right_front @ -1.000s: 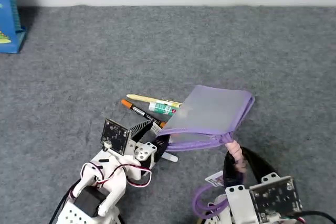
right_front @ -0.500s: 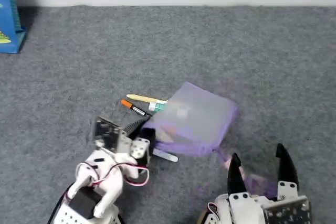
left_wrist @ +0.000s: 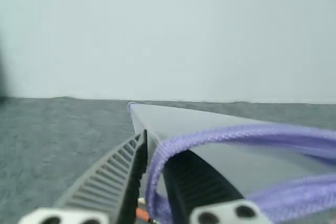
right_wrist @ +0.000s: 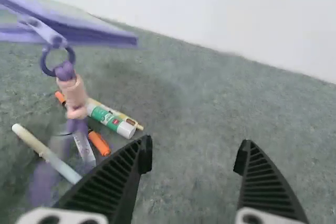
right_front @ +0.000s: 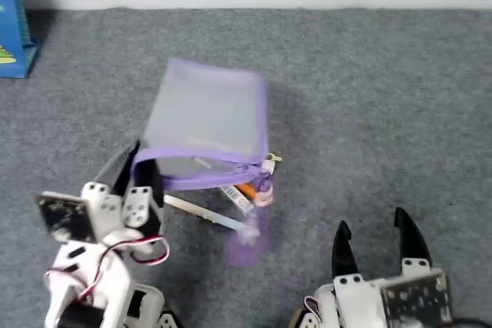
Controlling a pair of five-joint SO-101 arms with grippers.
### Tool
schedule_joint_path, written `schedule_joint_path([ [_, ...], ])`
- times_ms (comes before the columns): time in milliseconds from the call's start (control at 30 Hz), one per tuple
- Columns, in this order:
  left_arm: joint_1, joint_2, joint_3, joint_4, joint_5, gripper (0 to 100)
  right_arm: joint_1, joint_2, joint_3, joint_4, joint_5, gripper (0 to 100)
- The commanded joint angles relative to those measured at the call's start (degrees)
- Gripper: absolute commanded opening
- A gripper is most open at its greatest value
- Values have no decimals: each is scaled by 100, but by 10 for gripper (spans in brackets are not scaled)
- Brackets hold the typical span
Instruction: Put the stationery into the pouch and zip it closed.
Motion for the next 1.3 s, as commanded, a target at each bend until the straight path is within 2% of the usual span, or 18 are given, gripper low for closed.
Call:
schedule_joint_path([
  [0, -132, -35, -734, 853, -185, 11, -4, 708, 53, 207, -35, 244],
  [133, -167, -35, -963, 1468, -273, 11, -4, 1385, 387, 154, -44, 244],
  [267, -193, -26, -963, 1521, -519, 11, -13, 1771, 440, -119, -44, 244],
  [367, -554, 185, -980, 1512, -563, 11, -13, 2000, 448, -286, -44, 244],
  [567, -1178, 1626, -1464, 1538, -870, 11, -31, 2448, 580, -1086, -35, 244],
  [700, -1512, 2690, -2308, 1987, -1108, 11, -75, 2923, 624, -1675, 26, 244],
  [867, -2004, 3437, -3046, 2312, -1538, 11, -497, 3916, 624, -1982, 431, 244],
  [1033, -2426, 3446, -3160, 2514, -1943, 11, -778, 5051, 624, -2659, 501, 244],
  [1167, -2435, 3244, -3152, 2708, -1960, 11, -927, 6053, 589, -3284, 527, 246],
  [1267, -2435, 3059, -3152, 2840, -1960, 11, -1068, 6809, 589, -3705, 826, 245],
])
